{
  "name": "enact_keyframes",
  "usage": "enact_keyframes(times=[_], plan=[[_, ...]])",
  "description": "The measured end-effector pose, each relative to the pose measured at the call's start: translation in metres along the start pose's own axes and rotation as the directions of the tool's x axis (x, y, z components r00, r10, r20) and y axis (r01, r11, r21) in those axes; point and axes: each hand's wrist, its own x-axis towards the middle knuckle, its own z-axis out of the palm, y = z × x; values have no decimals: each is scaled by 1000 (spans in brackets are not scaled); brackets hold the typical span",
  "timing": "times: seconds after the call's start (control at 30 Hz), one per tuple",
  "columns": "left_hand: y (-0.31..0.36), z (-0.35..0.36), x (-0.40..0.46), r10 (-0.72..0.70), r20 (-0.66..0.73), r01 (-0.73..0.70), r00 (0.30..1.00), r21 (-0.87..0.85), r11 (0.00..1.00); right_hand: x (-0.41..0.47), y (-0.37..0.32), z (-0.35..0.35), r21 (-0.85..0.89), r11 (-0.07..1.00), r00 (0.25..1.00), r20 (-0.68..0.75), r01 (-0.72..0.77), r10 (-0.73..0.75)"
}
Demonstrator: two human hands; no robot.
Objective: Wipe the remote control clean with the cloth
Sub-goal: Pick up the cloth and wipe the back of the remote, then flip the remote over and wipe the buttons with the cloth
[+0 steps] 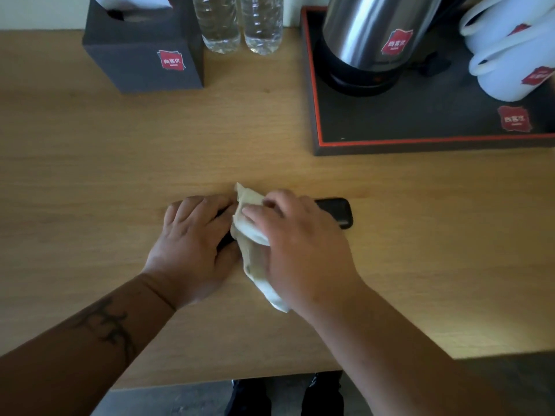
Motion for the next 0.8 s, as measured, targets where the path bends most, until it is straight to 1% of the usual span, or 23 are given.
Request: enact_keyframes(times=[0.1, 0.2, 0.3, 0.37, 0.43, 0.53, 0.6, 0.63, 0.67, 0.7, 0.8], plan=[[-2, 1, 0, 22, 10, -22, 1000, 26, 999, -24, 40, -3, 12, 996, 995, -54, -86, 87], [-2, -1, 0, 33, 33, -33, 999, 3, 999, -40, 74, -18, -18, 973, 971, -74, -228, 226], [-1, -1, 0, 30, 32, -30, 999, 3, 1000, -43, 95, -26, -1, 905, 899, -121, -425, 422], [-1, -2, 0, 29, 29, -29, 999, -4, 1000, -43, 102, -31, 55, 873, 859, -161, -484, 486], [-1, -2, 1, 32, 37, -32, 999, 1, 1000, -43, 95, -35, 113, 891, 868, -202, -439, 454], [-1, -1, 0, 27, 34, -28, 999, 13, 1000, -36, 64, -33, 166, 963, 935, -255, -211, 249], [-1, 1, 0, 17, 26, -18, 1000, 31, 999, -29, 45, -21, 114, 990, 976, -193, -79, 100], [0, 1, 0, 11, 19, -12, 1000, 36, 999, -27, 40, -13, 79, 995, 988, -144, -53, 64], [1, 1, 0, 8, 16, -9, 1000, 35, 999, -24, 39, -8, 55, 997, 992, -109, -56, 62], [1, 1, 0, 10, 19, -10, 1000, 28, 1000, -21, 41, -7, 49, 995, 991, -95, -85, 89], [1, -1, 2, 20, 34, -20, 999, 4, 1000, -16, 70, -21, 29, 964, 961, -77, -263, 264]])
